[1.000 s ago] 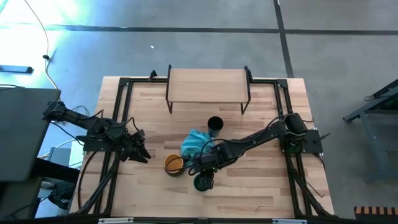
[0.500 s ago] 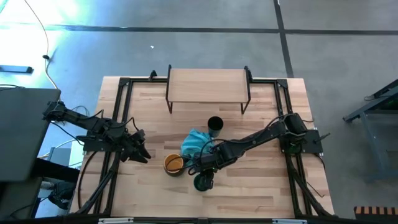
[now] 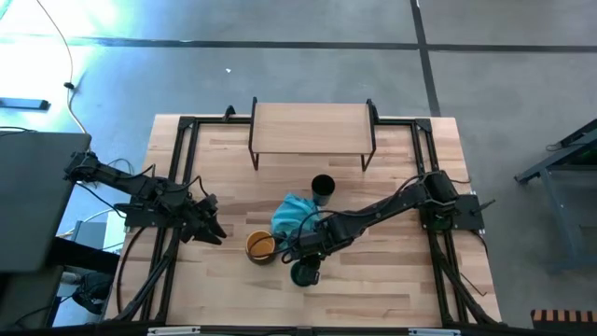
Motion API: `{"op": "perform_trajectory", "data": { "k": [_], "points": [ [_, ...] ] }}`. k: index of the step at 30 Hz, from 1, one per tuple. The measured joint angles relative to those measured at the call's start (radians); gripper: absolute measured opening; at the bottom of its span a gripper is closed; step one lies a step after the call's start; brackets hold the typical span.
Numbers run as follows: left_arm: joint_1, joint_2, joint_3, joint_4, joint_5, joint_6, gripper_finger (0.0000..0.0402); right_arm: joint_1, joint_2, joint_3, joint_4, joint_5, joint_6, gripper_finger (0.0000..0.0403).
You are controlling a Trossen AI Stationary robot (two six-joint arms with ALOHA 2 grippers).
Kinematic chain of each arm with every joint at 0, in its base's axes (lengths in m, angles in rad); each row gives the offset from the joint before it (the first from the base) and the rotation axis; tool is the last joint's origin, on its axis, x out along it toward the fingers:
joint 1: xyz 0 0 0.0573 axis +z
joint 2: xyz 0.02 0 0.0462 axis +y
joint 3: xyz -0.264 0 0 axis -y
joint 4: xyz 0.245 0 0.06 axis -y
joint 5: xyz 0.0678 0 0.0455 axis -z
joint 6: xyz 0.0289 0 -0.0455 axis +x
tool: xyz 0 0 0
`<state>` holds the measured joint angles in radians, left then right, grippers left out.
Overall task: Stack small to large cups/mugs on shelf
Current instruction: Put the green cup on the shelf
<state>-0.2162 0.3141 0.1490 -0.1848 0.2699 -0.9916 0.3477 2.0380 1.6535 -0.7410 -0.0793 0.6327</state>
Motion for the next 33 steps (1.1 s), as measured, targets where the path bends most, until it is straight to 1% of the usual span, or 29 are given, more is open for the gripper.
{"op": "perform_trajectory", "data": {
  "k": [3,5,8,11,16,19,25,33],
  "points": [
    [0.000,0.000,0.000,0.000,0.000,0.000,0.0237,0.000,0.000,0.000,0.000,-0.003,0.000,0.0022],
    [0.000,0.000,0.000,0.000,0.000,0.000,0.0237,0.000,0.000,0.000,0.002,-0.005,0.005,0.0008],
    [0.000,0.000,0.000,0.000,0.000,0.000,0.0237,0.000,0.000,0.000,-0.003,-0.008,0.057,0.0015],
    [0.000,0.000,0.000,0.000,0.000,0.000,0.0237,0.000,-0.001,0.000,-0.002,-0.009,0.105,0.0004],
    [0.000,0.000,0.000,0.000,0.000,0.002,0.0237,0.000,-0.002,0.028,-0.034,-0.009,0.172,0.0003],
    [0.000,0.000,0.000,0.000,-0.001,0.016,0.0237,0.000,-0.003,0.071,-0.067,0.006,0.175,0.0002],
    [0.000,0.000,0.000,0.001,-0.033,0.032,0.0237,-0.021,-0.005,0.190,-0.218,0.050,0.171,0.0001],
    [0.000,0.000,0.000,0.003,-0.109,0.051,0.0237,-0.068,-0.005,0.353,-0.378,0.121,0.174,0.0001]
  ]
}}
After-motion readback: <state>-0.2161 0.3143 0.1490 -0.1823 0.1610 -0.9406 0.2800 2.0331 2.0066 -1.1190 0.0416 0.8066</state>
